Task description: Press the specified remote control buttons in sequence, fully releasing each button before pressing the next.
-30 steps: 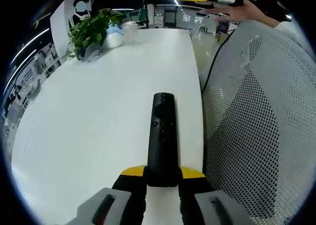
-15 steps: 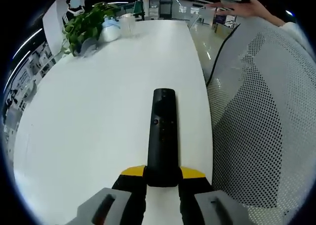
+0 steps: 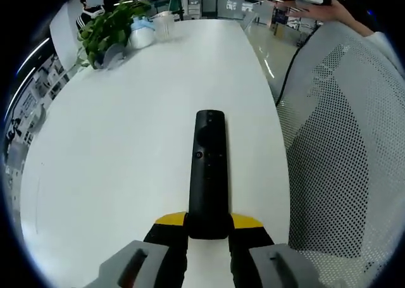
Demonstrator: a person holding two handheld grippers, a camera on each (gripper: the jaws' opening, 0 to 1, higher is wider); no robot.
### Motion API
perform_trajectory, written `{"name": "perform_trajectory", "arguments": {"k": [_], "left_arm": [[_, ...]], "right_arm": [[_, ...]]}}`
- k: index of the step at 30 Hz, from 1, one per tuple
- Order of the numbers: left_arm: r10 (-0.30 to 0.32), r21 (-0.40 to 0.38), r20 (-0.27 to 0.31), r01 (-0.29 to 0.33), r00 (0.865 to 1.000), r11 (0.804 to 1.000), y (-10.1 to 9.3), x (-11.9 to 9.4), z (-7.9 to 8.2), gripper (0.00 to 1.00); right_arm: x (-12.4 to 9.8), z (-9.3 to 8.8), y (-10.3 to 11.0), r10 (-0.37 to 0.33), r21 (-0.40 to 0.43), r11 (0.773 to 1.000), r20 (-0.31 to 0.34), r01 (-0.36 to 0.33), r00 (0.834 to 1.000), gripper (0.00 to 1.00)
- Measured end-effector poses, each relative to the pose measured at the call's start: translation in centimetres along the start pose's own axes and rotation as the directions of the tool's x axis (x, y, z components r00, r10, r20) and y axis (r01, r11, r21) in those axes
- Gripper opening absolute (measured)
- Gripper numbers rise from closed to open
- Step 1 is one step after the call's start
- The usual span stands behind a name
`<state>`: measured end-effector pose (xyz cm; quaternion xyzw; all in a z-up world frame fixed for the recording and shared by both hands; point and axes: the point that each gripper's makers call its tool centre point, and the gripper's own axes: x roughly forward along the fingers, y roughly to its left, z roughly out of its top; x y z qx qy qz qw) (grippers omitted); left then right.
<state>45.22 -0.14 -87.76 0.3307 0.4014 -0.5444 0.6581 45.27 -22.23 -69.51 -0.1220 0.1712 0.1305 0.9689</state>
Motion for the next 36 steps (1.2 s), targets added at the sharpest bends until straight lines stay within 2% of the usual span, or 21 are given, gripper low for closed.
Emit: {"name": "perform_trajectory", "arguments": {"k": [14,28,36], "left_arm": [[0.034,0.056,-0.014,-0.033,0.999,0.998,2.3,0.1,0.5,0.24],[0.034,0.047,-0.015,-0.033,0.999,0.998,4.6,0.3,1.0,0.24],[0.051,0.069,-0.023,-0.050,0.998,0.996,5.8,0.4,1.2,0.24]], "right_arm": [[0.2,-0.5,0.1,0.003,-0.016,1.000,-0.030,-0.003,1.000,0.52],[0.3,-0.9,0.1,0.006,-0.013,1.000,-0.053,-0.007,0.999,0.50],[0.3,-1.1,0.1,0.002,-0.013,1.000,-0.061,-0.003,0.998,0.50]]}}
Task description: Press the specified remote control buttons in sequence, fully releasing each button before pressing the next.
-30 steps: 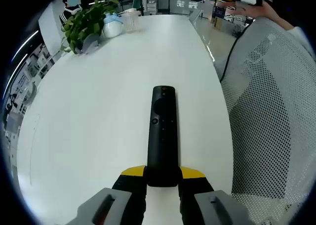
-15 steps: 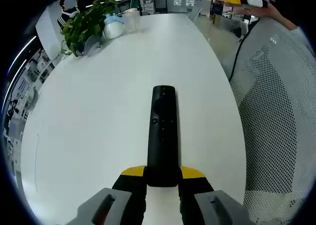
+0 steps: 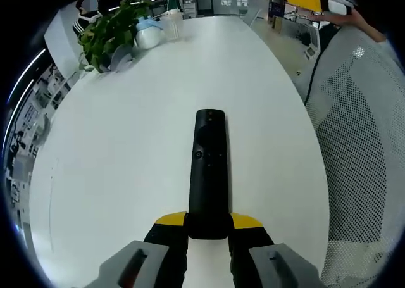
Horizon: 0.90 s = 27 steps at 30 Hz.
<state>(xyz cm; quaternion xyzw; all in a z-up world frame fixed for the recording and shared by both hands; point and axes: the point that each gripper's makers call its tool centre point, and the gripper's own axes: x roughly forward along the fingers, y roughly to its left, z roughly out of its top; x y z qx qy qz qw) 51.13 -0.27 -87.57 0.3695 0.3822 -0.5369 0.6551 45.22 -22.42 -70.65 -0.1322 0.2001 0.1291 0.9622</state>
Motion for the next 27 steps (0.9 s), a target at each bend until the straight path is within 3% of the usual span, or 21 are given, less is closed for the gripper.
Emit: {"name": "perform_trajectory", "arguments": {"k": [20,27], "left_arm": [[0.013,0.013,0.021,-0.013,1.000,1.000,2.3,0.3,0.4,0.24],[0.018,0.018,0.024,-0.018,1.000,1.000,3.2,0.5,0.6,0.24]], "right_arm": [[0.0,-0.3,-0.2,-0.009,0.002,1.000,-0.017,0.009,1.000,0.47],[0.3,-0.9,0.1,-0.005,-0.032,0.999,-0.055,0.003,0.998,0.47]]}}
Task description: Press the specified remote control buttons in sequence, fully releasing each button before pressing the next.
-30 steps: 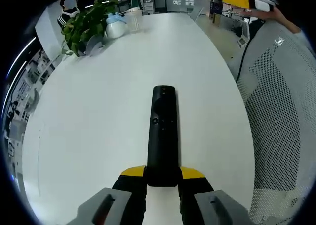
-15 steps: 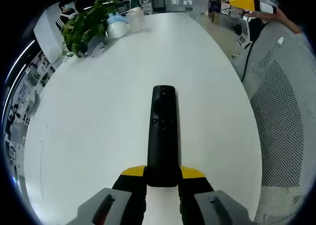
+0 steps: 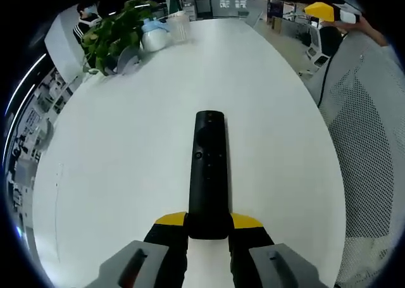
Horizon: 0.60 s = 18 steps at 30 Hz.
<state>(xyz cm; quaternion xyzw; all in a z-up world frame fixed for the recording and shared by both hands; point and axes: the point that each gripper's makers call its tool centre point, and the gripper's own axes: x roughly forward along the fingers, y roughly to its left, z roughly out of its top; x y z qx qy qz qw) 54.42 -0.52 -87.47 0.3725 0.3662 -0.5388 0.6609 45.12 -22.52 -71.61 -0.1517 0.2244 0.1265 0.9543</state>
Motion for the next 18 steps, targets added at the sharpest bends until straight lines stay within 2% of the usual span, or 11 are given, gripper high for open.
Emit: {"name": "perform_trajectory", "arguments": {"k": [2,4,6,11,14,18], "left_arm": [[-0.002,-0.002,0.003,0.002,1.000,1.000,0.2,0.1,0.0,0.24],[-0.003,-0.004,0.008,0.003,1.000,1.000,0.4,0.1,0.0,0.24],[-0.002,-0.005,0.012,0.002,1.000,1.000,0.4,0.1,0.0,0.24],[0.007,0.010,0.009,-0.007,1.000,1.000,0.6,0.1,0.1,0.24],[0.013,0.016,0.006,-0.013,1.000,1.000,0.6,0.1,0.1,0.24],[0.016,0.022,0.001,-0.016,1.000,1.000,0.7,0.1,0.1,0.24]], "right_arm": [[-0.1,0.0,-0.7,-0.044,-0.032,0.999,-0.009,0.044,0.999,0.50],[-0.4,0.4,-1.6,-0.104,-0.056,0.993,0.017,0.104,0.994,0.57],[-0.3,0.3,-1.5,-0.102,-0.061,0.993,0.010,0.103,0.995,0.60],[-0.2,-0.5,-1.8,-0.115,-0.073,0.991,-0.028,0.112,0.993,0.60],[-0.3,-1.0,-2.6,-0.152,-0.098,0.984,-0.042,0.147,0.987,0.60],[-0.1,-1.8,-2.5,-0.138,-0.092,0.987,-0.074,0.131,0.988,0.61]]}}
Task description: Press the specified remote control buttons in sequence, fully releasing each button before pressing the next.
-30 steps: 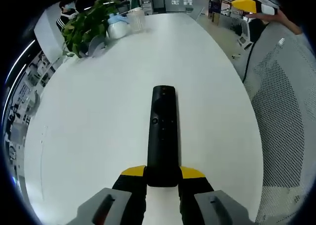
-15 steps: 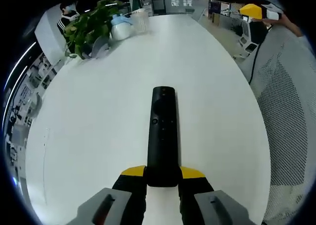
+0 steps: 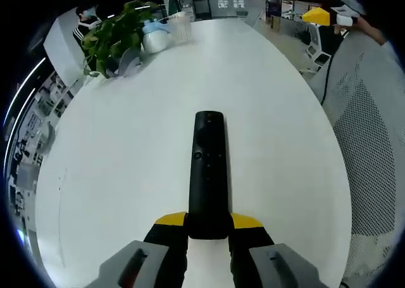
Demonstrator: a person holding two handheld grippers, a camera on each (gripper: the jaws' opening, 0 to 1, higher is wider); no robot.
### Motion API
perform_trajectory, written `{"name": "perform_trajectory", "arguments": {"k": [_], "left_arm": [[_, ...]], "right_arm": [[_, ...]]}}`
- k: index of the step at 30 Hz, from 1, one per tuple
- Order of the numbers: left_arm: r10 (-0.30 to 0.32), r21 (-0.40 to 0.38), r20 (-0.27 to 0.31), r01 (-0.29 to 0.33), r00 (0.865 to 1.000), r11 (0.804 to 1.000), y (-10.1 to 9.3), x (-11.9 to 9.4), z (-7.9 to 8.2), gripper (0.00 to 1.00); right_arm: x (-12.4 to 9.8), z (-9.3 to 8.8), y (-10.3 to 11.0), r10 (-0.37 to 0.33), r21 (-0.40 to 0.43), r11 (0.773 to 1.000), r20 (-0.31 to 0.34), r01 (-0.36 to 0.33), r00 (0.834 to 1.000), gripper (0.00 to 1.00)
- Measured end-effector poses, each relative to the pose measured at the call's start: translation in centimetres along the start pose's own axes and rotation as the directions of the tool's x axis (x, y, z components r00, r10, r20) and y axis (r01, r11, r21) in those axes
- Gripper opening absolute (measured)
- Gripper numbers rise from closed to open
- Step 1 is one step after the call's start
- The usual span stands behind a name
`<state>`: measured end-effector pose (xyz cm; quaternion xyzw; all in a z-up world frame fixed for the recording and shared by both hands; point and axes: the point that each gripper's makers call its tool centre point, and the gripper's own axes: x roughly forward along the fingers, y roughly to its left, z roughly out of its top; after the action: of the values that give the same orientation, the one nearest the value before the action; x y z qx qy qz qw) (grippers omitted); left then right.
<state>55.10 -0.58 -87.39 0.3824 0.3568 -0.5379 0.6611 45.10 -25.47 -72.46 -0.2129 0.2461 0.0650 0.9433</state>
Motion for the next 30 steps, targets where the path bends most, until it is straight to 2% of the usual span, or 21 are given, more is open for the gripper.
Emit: {"name": "perform_trajectory", "arguments": {"k": [5,6,9,11,13,15,27,30], "left_arm": [[0.002,0.003,0.006,-0.002,1.000,1.000,0.3,0.0,0.0,0.24],[0.001,0.002,0.008,-0.001,1.000,1.000,0.4,0.1,0.1,0.24],[-0.004,0.007,0.013,0.004,1.000,1.000,0.5,0.1,0.1,0.24],[-0.002,0.016,0.014,0.002,1.000,1.000,0.5,0.0,0.1,0.24],[0.000,0.029,0.013,0.000,1.000,1.000,0.5,0.0,0.2,0.24],[0.002,0.031,0.015,-0.002,1.000,1.000,0.7,0.1,0.2,0.24],[0.040,0.065,0.024,-0.042,0.999,0.997,1.5,0.1,0.2,0.24],[0.046,0.048,0.029,-0.048,0.998,0.998,2.1,0.2,0.2,0.24]], "right_arm": [[0.1,-0.5,-0.2,-0.008,-0.036,0.999,-0.017,0.007,1.000,0.61],[0.3,-1.1,-0.4,-0.012,-0.036,0.999,-0.044,0.010,0.999,0.61],[0.2,-1.6,-0.5,-0.018,-0.035,0.999,-0.051,0.017,0.999,0.62],[0.2,-2.0,-0.9,-0.036,-0.048,0.998,-0.089,0.032,0.995,0.62],[0.3,-1.7,-0.9,-0.039,-0.041,0.999,-0.071,0.036,0.997,0.62],[0.3,-2.3,-1.3,-0.061,-0.066,0.996,-0.105,0.054,0.993,0.62],[0.4,-3.4,-1.8,-0.086,-0.135,0.989,-0.156,0.065,0.984,0.58],[0.4,-3.4,-1.9,-0.086,-0.140,0.988,-0.155,0.064,0.984,0.58]]}}
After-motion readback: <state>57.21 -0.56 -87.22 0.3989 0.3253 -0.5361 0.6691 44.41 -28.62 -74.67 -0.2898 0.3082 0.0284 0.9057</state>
